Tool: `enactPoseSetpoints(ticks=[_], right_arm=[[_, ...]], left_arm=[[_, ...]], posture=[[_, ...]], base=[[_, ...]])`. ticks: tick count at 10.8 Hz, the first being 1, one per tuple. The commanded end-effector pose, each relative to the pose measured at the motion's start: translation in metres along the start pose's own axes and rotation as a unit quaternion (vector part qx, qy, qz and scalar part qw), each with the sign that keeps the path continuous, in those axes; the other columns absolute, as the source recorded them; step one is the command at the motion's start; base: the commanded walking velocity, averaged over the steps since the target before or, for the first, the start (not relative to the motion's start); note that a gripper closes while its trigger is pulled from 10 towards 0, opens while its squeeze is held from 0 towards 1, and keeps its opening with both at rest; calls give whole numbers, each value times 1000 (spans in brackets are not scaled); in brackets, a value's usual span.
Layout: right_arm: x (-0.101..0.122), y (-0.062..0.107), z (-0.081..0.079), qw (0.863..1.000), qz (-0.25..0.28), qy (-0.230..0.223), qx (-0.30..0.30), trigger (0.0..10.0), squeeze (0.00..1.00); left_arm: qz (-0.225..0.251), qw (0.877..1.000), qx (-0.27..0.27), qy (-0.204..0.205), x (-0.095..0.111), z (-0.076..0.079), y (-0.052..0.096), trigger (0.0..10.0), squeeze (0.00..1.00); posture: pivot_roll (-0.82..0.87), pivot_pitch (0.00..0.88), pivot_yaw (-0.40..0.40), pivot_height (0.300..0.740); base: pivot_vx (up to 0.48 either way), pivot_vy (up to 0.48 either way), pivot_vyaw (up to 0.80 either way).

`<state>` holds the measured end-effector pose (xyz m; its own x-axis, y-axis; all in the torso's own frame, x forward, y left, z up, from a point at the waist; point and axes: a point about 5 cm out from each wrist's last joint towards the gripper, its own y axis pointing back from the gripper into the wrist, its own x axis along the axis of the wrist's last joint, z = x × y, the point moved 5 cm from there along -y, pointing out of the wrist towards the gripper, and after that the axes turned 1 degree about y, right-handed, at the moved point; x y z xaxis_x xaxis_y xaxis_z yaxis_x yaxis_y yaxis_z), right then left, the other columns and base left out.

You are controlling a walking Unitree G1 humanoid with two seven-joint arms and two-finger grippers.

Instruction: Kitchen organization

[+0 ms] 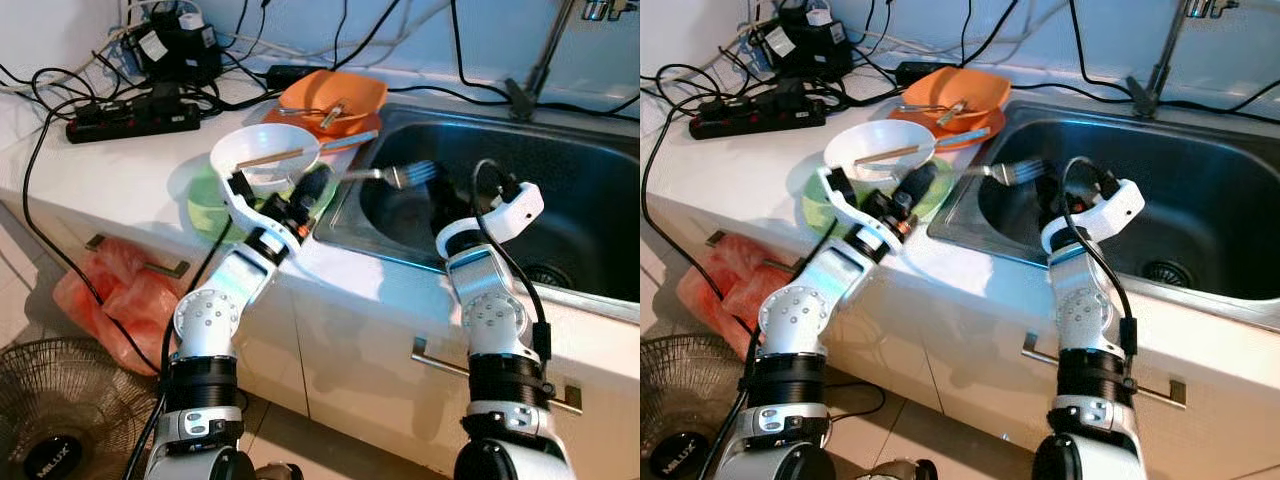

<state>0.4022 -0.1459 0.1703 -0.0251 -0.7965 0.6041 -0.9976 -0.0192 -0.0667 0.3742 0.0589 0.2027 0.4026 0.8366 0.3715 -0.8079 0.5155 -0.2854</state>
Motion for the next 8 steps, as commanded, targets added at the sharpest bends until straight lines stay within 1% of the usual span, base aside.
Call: enactPoseSetpoints(ticks=[1, 2, 3, 4, 5, 6, 7, 8], right_arm=[[-1, 0, -17, 999, -4, -10, 35, 10000, 1000], [13, 0, -5, 1000, 27, 11, 3, 10000, 1000], [20, 0, 0, 999, 40, 25, -13, 10000, 1000], [27, 0, 1, 998, 54, 37, -17, 10000, 1000], [36, -2, -7, 997, 67, 43, -5, 10000, 1000], [40, -3, -12, 997, 72, 42, 4, 10000, 1000], [38, -4, -18, 997, 65, 28, 18, 10000, 1000], [32, -2, -25, 998, 53, 22, 32, 10000, 1000]], left_arm=[[-15, 1000, 3, -1, -7, 2, -4, 5373, 0], [3, 1000, 4, -2, 2, 3, -3, 5216, 0], [8, 1000, 6, -3, 6, 1, -1, 4863, 0], [12, 1000, 12, -5, 9, -2, 1, 4667, 0], [12, 1000, 17, -7, 9, -6, 2, 4471, 0], [12, 1000, 18, -6, 8, -6, 2, 4392, 0], [9, 1000, 17, -5, 6, -6, 1, 4353, 0], [6, 1000, 16, -3, 3, -5, -2, 4353, 0]], posture=[[46, 40, 92, 740], [45, 42, 92, 740], [45, 43, 91, 740], [45, 44, 91, 740], [45, 45, 91, 740], [45, 45, 91, 740], [41, 45, 91, 740], [40, 45, 89, 740]], base=[[0, 0, 0], [0, 0, 0], [0, 0, 0], [0, 0, 0], [0, 0, 0], [0, 0, 0], [0, 0, 0], [0, 0, 0]])
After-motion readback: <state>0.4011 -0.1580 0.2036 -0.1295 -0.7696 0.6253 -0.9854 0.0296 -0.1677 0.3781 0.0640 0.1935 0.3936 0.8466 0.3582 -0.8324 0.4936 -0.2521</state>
